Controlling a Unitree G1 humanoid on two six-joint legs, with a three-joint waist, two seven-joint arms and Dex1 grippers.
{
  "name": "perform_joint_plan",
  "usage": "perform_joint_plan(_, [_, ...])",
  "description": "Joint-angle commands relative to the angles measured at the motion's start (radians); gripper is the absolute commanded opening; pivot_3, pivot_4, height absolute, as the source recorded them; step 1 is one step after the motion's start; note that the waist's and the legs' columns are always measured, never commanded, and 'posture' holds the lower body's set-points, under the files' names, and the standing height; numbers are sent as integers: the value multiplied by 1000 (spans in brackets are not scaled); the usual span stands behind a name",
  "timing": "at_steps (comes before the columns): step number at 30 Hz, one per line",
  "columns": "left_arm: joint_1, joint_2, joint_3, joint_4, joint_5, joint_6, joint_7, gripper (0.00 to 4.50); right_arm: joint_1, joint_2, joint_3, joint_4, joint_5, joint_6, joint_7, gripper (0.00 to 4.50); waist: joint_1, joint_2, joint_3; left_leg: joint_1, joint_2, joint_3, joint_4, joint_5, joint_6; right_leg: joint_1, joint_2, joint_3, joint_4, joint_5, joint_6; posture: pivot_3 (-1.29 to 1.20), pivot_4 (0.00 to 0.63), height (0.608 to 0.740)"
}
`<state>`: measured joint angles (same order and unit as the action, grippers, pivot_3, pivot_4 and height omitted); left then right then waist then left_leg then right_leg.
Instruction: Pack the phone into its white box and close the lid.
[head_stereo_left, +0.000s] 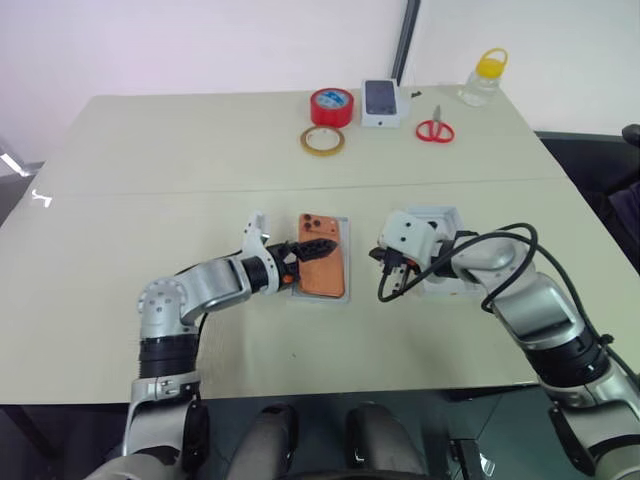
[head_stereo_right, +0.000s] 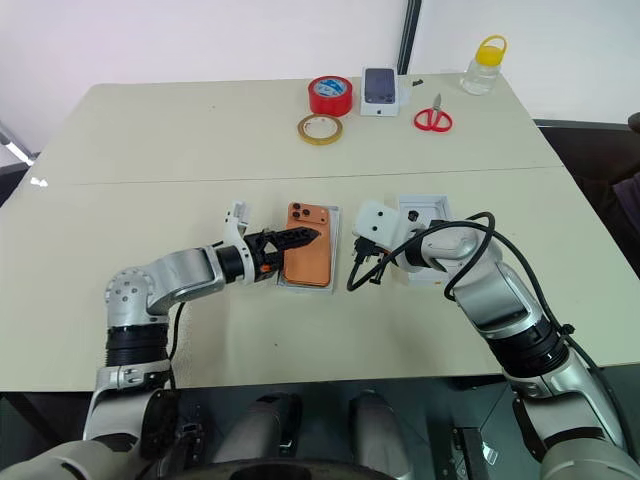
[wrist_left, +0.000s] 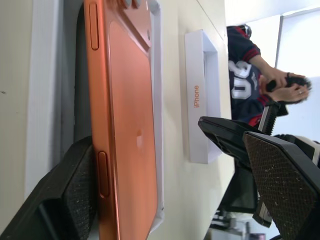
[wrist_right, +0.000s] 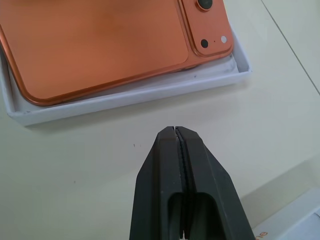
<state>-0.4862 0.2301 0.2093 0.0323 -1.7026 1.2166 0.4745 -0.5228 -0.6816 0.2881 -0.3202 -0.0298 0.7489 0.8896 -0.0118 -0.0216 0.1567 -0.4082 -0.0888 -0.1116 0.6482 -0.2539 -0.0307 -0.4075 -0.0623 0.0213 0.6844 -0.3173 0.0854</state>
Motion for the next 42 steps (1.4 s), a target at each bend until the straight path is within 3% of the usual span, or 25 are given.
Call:
perform_joint_plan(1, [-14, 52, -39, -58, -36, 4, -8, 4453, -15, -1, -10, -25, 8, -22, -8, 0, 1, 0, 0, 0, 0, 0, 0, 0, 0, 0, 0, 0, 0, 0, 0, 0, 150, 740])
perform_joint_plan(8, [-71, 158, -114, -74, 47, 29, -81, 4453, -18, 3, -5, -17, 12, -32, -14, 0, 0, 0, 0, 0, 0, 0, 0, 0, 0, 0, 0, 0, 0, 0, 0, 0, 150, 740])
perform_joint_plan(17, [-135, 154, -156, -39, 135, 30, -162, 4453, -9, 5, -4, -27, 15, -26, -24, 0, -2, 0, 0, 0, 0, 0, 0, 0, 0, 0, 0, 0, 0, 0, 0, 0, 150, 740])
perform_joint_plan(35, [-107, 368, -46, -86, 120, 53, -258, 4453, -16, 2, -5, -2, 11, -47, -30, 0, -3, 0, 0, 0, 0, 0, -1, 0, 0, -1, 0, 0, 0, 0, 0, 0, 150, 740])
perform_joint_plan(38, [-92, 445, -40, -106, 274, -1, -356, 4453, -16, -2, -4, 3, 7, -44, -31, 0, -3, 0, 0, 0, 0, 0, -1, 0, 0, -1, 0, 0, 0, 0, 0, 0, 150, 740])
perform_joint_plan(41, [-40, 602, -231, -207, 641, -161, -540, 3597, -23, 3, 7, 11, 1, -28, -35, 0, -7, 1, 0, 0, 0, 0, -2, 0, 0, -1, 0, 0, 0, 0, 0, 0, 150, 740])
perform_joint_plan(42, [-29, 629, -274, -224, 707, -191, -589, 3080, -24, 5, 11, 12, 0, -24, -34, 0, -5, 1, 0, 0, 0, 0, -2, 0, 0, -1, 0, 1, 0, 0, 0, 0, 150, 740])
